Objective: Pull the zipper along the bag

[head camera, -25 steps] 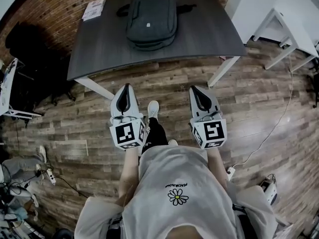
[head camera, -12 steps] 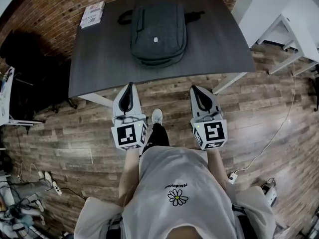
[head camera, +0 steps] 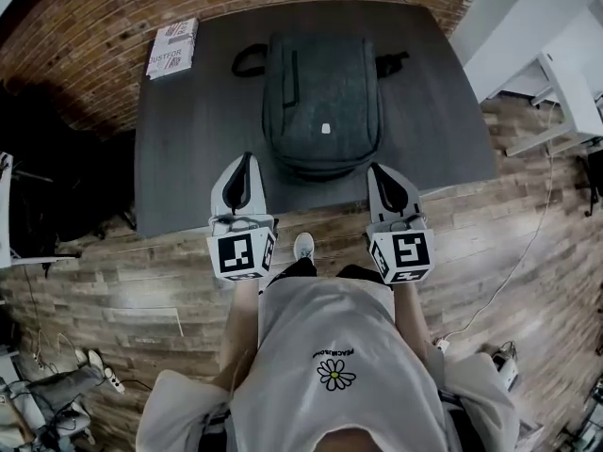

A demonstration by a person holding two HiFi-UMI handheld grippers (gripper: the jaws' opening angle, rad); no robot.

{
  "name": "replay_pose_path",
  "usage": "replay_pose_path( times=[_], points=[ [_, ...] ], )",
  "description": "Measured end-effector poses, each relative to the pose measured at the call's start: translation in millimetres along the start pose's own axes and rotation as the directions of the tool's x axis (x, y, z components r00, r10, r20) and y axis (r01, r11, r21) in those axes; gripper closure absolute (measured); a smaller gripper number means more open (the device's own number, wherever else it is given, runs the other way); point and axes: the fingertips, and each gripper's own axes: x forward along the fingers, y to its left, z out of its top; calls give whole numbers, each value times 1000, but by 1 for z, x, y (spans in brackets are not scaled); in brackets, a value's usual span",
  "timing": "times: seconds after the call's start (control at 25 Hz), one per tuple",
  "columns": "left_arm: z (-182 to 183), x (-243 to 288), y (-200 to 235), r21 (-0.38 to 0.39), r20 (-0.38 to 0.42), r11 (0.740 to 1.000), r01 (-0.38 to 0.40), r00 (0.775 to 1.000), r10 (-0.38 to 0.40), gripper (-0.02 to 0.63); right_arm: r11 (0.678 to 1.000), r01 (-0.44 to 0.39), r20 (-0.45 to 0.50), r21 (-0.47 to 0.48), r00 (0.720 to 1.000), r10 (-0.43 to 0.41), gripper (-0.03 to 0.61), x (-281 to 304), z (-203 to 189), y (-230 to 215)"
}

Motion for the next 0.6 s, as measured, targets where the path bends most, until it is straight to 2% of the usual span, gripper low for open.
replay_pose_path(
  times=[0.24, 0.6],
  points=[
    [-13, 40, 40, -27, -18, 1000, -6, 1000, 5, 615, 999, 21, -10, -30, 1000, -22, 577, 52, 11, -9],
    [-23, 72, 37, -36, -31, 999, -21, 999, 20, 615, 999, -32, -28, -13, 999, 31, 577, 107, 2, -21]
  ],
)
